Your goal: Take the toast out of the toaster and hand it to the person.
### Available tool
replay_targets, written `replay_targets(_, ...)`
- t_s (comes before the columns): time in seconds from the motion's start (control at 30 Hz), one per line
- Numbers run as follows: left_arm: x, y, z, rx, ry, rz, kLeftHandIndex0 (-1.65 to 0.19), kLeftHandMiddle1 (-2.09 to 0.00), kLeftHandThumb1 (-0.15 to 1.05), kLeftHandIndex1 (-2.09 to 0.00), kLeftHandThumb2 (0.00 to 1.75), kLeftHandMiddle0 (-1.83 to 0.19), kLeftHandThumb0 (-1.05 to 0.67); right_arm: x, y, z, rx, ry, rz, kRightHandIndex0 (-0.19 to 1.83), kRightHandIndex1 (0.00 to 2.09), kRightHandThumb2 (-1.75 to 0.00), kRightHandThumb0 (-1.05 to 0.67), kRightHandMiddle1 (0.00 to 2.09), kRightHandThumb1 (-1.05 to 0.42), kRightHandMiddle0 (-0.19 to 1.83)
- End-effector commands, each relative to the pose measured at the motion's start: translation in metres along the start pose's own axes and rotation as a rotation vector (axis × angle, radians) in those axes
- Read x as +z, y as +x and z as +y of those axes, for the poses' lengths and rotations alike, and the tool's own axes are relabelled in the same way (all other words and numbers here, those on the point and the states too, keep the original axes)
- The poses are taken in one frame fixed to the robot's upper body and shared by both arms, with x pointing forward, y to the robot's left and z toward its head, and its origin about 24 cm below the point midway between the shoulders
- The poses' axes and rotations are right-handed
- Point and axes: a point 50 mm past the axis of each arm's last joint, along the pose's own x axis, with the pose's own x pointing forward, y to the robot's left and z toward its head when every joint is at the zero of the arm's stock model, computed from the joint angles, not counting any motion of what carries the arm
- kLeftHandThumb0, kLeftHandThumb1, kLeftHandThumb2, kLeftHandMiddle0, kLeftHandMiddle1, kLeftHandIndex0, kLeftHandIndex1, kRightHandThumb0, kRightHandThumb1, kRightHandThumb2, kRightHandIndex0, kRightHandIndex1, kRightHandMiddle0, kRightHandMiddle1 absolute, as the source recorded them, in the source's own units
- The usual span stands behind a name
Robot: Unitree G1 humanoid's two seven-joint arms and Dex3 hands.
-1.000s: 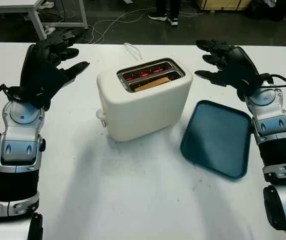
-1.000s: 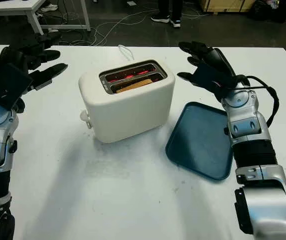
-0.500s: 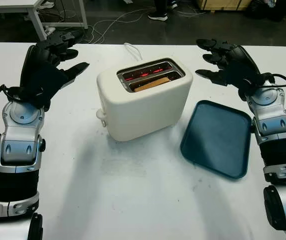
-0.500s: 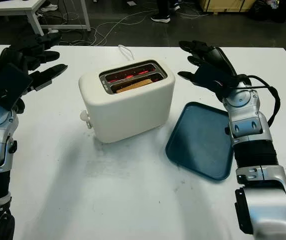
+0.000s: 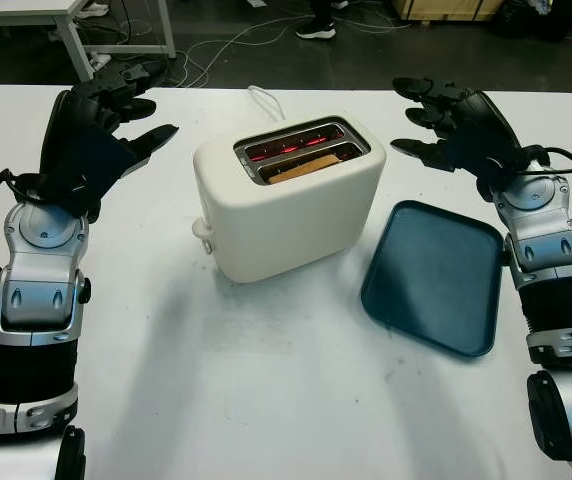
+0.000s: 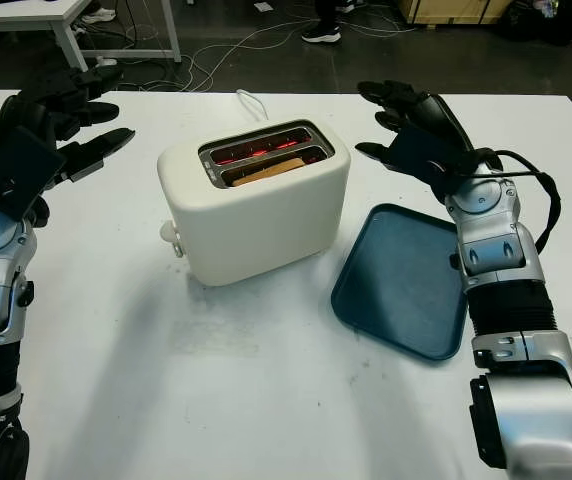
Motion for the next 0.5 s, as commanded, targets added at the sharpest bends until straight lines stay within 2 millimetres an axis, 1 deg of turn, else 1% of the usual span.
replay_targets(0.0, 0.0003, -0.0007, 0.0026, 0.002, 0.011, -0.001, -0.58, -0.73, 0.92, -0.03, 0.05, -0.28, -0.24, 0.0004, -0.0006, -0.0018, -0.011, 0.018, -0.007, 0.44, 0.01, -0.15, -0.19, 0.0, -0.92, 0.39)
replay_targets(0.1, 0.0004, -0.0007, 0.0025, 0.001, 0.01, -0.001, -0.58, -0.73, 0.92, -0.03, 0.05, -0.28, -0.24, 0.0002, -0.0001, -0.0008, -0.022, 0.057, -0.015, 0.45, 0.01, -0.15, -0.16, 0.0, -0.92, 0.39)
replay_targets(0.47, 0.0009, -0.0001, 0.002, -0.003, 0.01, -0.003, -0.59, -0.74, 0.92, -0.03, 0.04, -0.28, -0.24, 0.0004, 0.001, -0.0004, -0.022, 0.05, -0.013, 0.45, 0.01, -0.15, -0.17, 0.0, -0.92, 0.4)
